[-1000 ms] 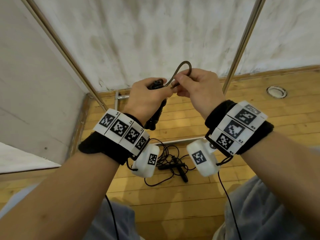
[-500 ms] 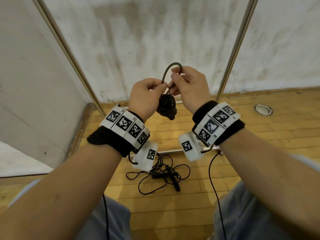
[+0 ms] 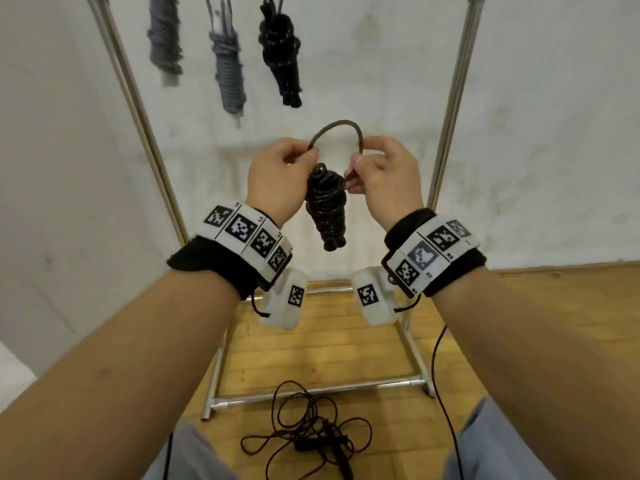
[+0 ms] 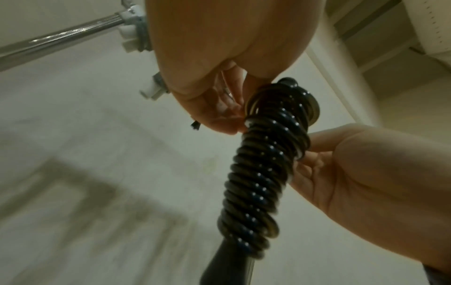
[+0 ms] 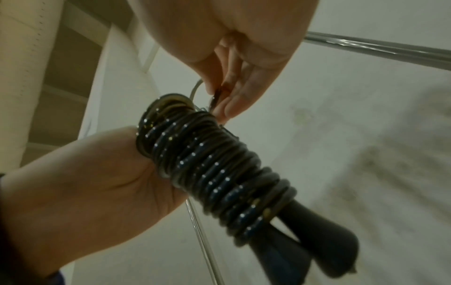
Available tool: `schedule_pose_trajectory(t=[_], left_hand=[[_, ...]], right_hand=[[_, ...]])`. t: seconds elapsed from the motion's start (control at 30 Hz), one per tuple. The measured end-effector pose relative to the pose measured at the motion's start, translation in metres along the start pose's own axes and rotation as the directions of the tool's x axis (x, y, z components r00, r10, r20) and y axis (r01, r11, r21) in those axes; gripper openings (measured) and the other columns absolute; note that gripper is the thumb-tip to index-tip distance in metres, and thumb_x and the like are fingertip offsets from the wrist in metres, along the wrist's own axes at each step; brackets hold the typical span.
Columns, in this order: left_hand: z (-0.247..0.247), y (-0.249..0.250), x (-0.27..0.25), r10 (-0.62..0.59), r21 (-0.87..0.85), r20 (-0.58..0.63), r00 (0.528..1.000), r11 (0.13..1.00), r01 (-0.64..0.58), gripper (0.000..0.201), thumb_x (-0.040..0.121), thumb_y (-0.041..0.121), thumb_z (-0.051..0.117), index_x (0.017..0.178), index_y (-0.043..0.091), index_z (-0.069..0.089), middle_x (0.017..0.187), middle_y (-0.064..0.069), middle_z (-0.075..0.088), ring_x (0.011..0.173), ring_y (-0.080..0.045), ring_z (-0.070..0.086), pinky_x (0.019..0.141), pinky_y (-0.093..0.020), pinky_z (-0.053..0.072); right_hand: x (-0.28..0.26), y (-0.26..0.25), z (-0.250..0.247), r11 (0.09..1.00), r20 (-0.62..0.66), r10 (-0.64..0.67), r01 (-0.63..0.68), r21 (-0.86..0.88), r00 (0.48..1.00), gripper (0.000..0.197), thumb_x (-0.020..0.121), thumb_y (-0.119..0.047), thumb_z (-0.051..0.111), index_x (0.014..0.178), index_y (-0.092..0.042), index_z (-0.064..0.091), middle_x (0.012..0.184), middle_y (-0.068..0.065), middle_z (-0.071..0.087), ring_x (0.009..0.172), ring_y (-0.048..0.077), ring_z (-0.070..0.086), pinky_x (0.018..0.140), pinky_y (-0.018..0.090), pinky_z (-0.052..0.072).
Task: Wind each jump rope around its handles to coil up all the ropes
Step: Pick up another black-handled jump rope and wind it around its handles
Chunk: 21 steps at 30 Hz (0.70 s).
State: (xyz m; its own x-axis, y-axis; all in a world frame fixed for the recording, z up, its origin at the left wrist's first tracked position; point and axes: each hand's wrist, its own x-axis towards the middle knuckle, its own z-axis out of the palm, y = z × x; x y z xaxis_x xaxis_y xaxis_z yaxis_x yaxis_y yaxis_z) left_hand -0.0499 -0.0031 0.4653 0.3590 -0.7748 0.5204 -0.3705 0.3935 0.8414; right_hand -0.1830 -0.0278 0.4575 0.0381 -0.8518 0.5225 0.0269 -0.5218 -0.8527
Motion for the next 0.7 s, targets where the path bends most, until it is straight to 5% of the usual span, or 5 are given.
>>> schedule_pose_trajectory(t=[0.17,0.37,0.53,0.7], left_hand=[[0.003,0.046,0.046,0.101,-0.065,-0.067,0.993,0.992,-0.105,0.014,0.088,0.015,0.064,0.078,0.024,0.066,0.074,0.005,0.066,0.068,-0.008,0.062,0.067,-0.027,0.054],[0.014,0.083,0.102,0.124,-0.076,-0.129,0.984,0.988,-0.134,0.01,0.084,0.015,0.068,0.078,0.022,0.07,0.068,0.009,0.067,0.053,-0.004,0.061,0.049,-0.022,0.048],[0.019,0.102,0.145,0.143,0.012,-0.146,0.979,0.99,-0.143,0.015,0.086,0.022,0.066,0.073,0.029,0.07,0.079,0.009,0.07,0.077,-0.015,0.067,0.077,-0.036,0.057],[0.02,0.115,0.181,0.143,0.064,-0.159,0.977,0.989,-0.134,0.018,0.083,0.011,0.064,0.098,0.019,0.07,0.093,0.004,0.068,0.086,-0.019,0.068,0.082,-0.04,0.057]], right_hand=[[0.046,-0.051,-0.004,0.996,-0.041,-0.078,0.08,0.041,0.996,0.013,0.091,-0.006,0.053,0.084,-0.017,0.051,0.063,0.003,0.062,0.049,0.01,0.062,0.055,0.026,0.056],[0.111,-0.086,-0.003,0.992,-0.09,-0.102,0.108,0.067,0.991,0.014,0.091,-0.007,0.053,0.08,-0.014,0.054,0.062,0.006,0.062,0.045,0.014,0.058,0.054,0.027,0.055],[0.159,-0.099,0.005,0.992,-0.076,-0.087,0.093,0.083,0.993,0.014,0.092,-0.008,0.052,0.081,-0.016,0.054,0.064,0.006,0.062,0.045,0.014,0.058,0.054,0.025,0.056],[0.198,-0.109,0.009,0.993,-0.021,-0.059,0.061,0.102,0.998,0.012,0.089,-0.001,0.049,0.091,-0.01,0.056,0.067,0.009,0.063,0.048,0.017,0.06,0.055,0.027,0.055]])
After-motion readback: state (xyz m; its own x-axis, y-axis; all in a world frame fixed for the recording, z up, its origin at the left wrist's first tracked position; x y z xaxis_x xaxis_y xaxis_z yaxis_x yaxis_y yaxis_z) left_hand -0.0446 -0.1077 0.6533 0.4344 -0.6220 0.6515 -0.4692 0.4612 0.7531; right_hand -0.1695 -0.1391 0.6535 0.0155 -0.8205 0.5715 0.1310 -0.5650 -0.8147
